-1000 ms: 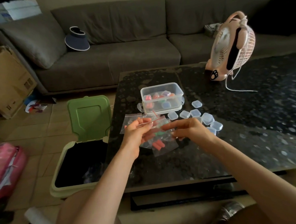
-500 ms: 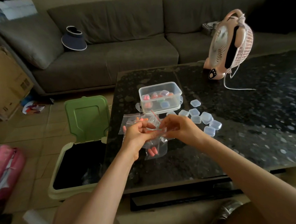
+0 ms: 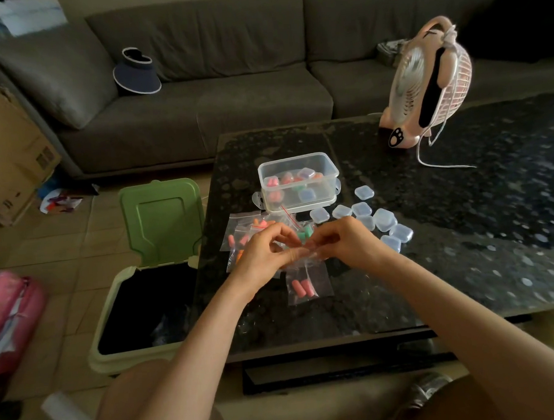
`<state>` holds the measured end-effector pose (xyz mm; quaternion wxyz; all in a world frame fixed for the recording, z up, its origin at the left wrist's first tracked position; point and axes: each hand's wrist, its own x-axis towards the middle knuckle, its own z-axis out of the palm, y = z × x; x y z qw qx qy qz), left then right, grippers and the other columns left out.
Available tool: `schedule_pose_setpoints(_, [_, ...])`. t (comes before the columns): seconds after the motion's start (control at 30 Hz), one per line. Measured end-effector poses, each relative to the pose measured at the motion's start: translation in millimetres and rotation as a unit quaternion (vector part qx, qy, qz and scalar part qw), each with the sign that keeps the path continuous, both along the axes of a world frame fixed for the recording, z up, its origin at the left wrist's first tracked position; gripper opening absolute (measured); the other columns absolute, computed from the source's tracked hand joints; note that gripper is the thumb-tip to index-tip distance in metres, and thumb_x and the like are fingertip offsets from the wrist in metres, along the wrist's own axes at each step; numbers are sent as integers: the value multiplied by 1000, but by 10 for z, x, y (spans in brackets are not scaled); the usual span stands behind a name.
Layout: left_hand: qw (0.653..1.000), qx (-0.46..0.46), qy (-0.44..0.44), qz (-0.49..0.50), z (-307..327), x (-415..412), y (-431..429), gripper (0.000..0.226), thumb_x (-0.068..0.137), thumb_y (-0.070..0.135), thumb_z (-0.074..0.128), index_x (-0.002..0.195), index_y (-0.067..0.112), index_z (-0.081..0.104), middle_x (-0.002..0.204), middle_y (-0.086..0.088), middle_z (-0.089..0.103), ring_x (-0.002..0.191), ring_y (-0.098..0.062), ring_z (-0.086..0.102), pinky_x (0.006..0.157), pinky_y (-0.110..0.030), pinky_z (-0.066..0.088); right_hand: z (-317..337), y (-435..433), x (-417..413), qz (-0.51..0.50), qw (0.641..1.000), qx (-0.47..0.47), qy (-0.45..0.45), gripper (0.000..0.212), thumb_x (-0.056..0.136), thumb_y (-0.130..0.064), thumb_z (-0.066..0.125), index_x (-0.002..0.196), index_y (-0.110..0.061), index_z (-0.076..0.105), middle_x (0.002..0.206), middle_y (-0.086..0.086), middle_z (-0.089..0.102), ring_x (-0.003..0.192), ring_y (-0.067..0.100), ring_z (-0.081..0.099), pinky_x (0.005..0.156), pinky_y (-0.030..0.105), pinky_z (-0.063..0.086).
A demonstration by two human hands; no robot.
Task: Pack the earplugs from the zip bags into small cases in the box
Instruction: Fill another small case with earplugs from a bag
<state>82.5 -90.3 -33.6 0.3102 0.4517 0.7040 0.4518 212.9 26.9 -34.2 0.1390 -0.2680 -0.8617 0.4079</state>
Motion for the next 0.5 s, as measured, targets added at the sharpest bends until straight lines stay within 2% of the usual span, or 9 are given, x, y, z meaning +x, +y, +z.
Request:
schedule_pose_setpoints(0.1, [999,5,40,-16,5,0,-17,21,84,13,67,100,2,60,107,-4,62,87,-23,64,61,15,24,18,12,32,17,1000,5,-24,24,78,2,71,98,-11,74,80,-12,63,75,5,60,75,15,51])
schedule_pose_setpoints(0.17, [999,0,43,-26,-6,-21,-2,20,84,12,66,100,0,60,103,6,60,85,-25,67,61,10,33,28,7,45,34,999,8,-35,29,80,4,68,102,-14,73,83,-18,60,76,2,58,76,14,50])
schedule_pose_setpoints(0.23, [998,-13,50,-33,3,-35,-8,16,83,11,67,95,1,61,93,13,58,83,-25,68,65,-3,48,20,16,49,38,998,10,-39,28,80,5,68,97,-16,74,84,-17,61,77,3,59,76,15,50])
schedule_pose_setpoints(0.27, [997,-19,58,-39,-9,-50,-6,13,82,11,68,91,3,62,91,7,62,81,-24,69,70,-15,55,15,27,49,34,999,13,-41,25,79,3,70,94,-16,74,83,-13,63,76,4,59,74,14,50])
schedule_pose_setpoints(0.3, [996,-23,68,-43,-33,-65,-1,10,82,12,69,86,6,63,91,0,65,81,-22,68,76,-21,56,10,40,49,27,999,14,-42,22,77,2,71,91,-15,74,81,-9,65,75,5,59,71,13,49])
schedule_pose_setpoints(0.37, [992,-21,115,-45,-45,-71,-4,9,80,11,71,78,10,62,96,-4,66,89,-15,64,83,0,40,13,63,53,12,999,14,-47,16,75,-1,74,88,-11,73,74,-6,64,67,4,56,63,9,46])
schedule_pose_setpoints(0.4, [990,-12,134,-43,-37,-75,-3,11,78,12,73,74,12,63,98,-2,65,95,-11,60,87,1,34,19,73,51,8,999,12,-53,14,75,-3,75,88,-9,73,72,-4,64,65,3,55,60,8,45])
schedule_pose_setpoints(0.47, [989,16,140,-48,-21,-87,7,17,76,11,75,66,14,61,96,3,62,99,-8,55,93,-19,36,22,91,54,3,998,-11,-62,13,76,-6,75,89,-8,73,73,-2,66,67,6,58,61,10,46])
schedule_pose_setpoints(0.5, [990,28,130,-54,-7,-80,7,18,76,9,74,65,12,60,94,3,62,99,-7,55,93,-19,34,21,92,56,4,998,-32,-63,12,77,-5,74,88,-9,73,73,-2,66,67,7,60,61,11,47])
